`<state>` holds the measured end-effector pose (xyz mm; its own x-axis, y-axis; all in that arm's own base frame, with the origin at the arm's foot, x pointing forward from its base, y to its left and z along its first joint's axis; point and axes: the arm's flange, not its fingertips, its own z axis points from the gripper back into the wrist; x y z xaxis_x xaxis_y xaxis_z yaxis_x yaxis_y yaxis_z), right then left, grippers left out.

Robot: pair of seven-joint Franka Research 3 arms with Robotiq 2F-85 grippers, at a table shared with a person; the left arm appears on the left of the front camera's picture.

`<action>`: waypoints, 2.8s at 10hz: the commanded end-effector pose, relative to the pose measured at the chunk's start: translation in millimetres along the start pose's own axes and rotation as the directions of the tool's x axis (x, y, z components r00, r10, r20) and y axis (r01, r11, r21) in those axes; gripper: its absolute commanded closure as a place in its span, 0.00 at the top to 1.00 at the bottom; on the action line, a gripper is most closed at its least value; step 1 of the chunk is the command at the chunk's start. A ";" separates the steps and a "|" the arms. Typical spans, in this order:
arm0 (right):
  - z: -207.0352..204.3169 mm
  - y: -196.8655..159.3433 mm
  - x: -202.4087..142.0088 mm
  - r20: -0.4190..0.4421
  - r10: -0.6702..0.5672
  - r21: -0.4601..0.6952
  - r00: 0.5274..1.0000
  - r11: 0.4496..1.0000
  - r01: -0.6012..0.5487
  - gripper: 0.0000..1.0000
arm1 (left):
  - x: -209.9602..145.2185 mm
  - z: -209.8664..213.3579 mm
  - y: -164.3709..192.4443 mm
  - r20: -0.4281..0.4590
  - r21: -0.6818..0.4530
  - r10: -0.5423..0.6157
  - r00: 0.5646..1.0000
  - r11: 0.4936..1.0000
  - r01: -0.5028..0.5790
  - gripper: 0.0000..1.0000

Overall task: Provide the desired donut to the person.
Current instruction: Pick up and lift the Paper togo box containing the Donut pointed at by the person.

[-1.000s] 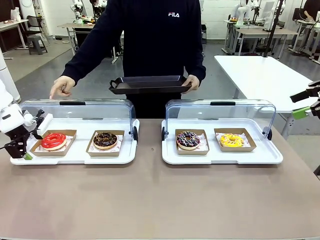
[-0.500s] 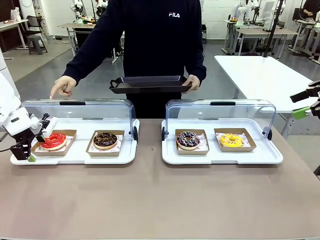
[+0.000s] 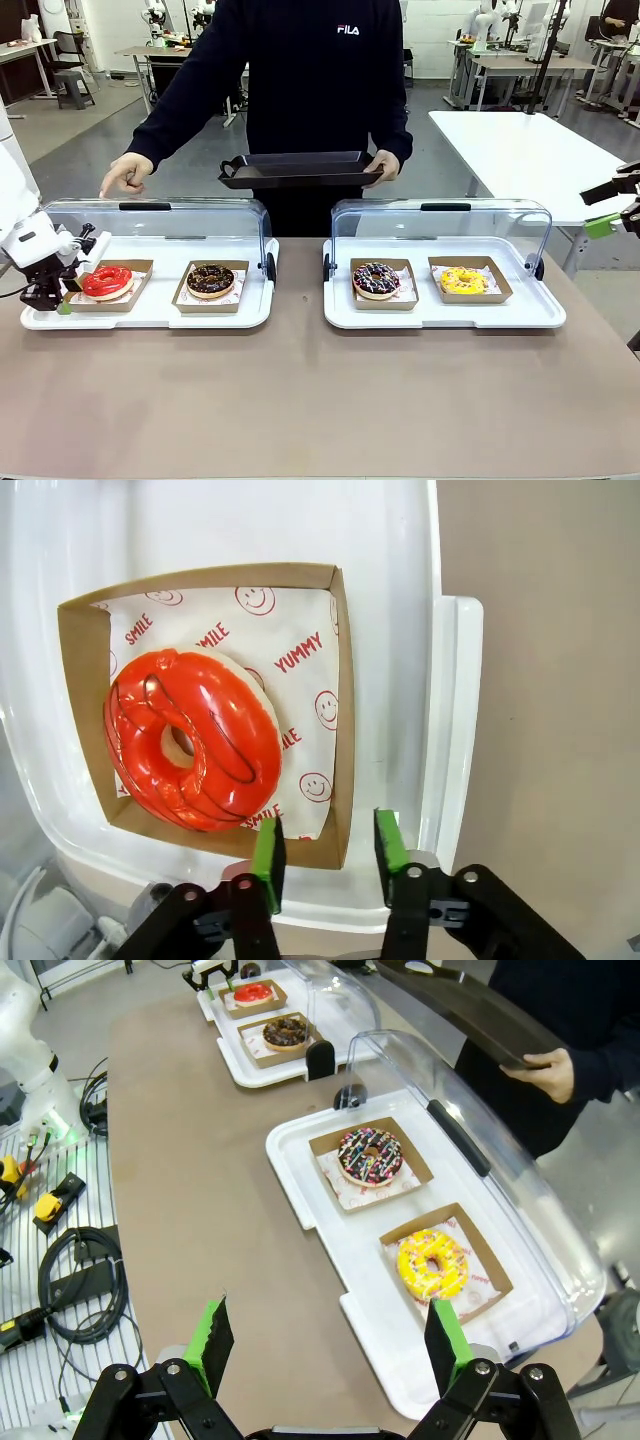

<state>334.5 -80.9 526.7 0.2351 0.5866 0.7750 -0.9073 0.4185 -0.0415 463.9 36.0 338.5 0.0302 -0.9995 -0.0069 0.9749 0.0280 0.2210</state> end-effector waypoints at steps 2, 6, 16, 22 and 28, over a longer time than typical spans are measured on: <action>-1.3 -2.9 -0.8 0.021 0.009 0.005 1.000 1.000 -0.009 1.00 | 3.2 -3.3 2.0 -0.027 -0.016 0.022 0.999 1.000 -0.023 0.00; -1.3 -2.9 -0.8 0.021 0.009 0.005 1.000 1.000 -0.009 1.00 | 4.0 -13.5 1.0 -0.014 -0.040 0.028 1.000 0.999 -0.029 0.00; -1.3 -2.9 -0.8 0.021 0.009 0.005 1.000 1.000 -0.009 1.00 | -30.3 95.2 -41.2 0.088 0.090 0.017 0.996 0.996 -0.024 0.00; -1.3 -2.9 -0.8 0.021 0.009 0.005 1.000 1.000 -0.009 1.00 | -59.4 212.5 -79.5 0.009 0.132 -0.078 0.997 0.988 0.076 0.00; -1.3 -2.9 -0.8 0.021 0.009 0.005 1.000 1.000 -0.009 1.00 | -61.7 251.7 -82.2 0.018 0.218 -0.056 0.998 0.975 0.051 0.00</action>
<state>334.9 -81.5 525.8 0.2383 0.5871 0.7736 -0.9067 0.4199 -0.0393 333.0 91.3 562.9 -0.0421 -0.9990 -0.0144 0.9260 -0.0444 0.3748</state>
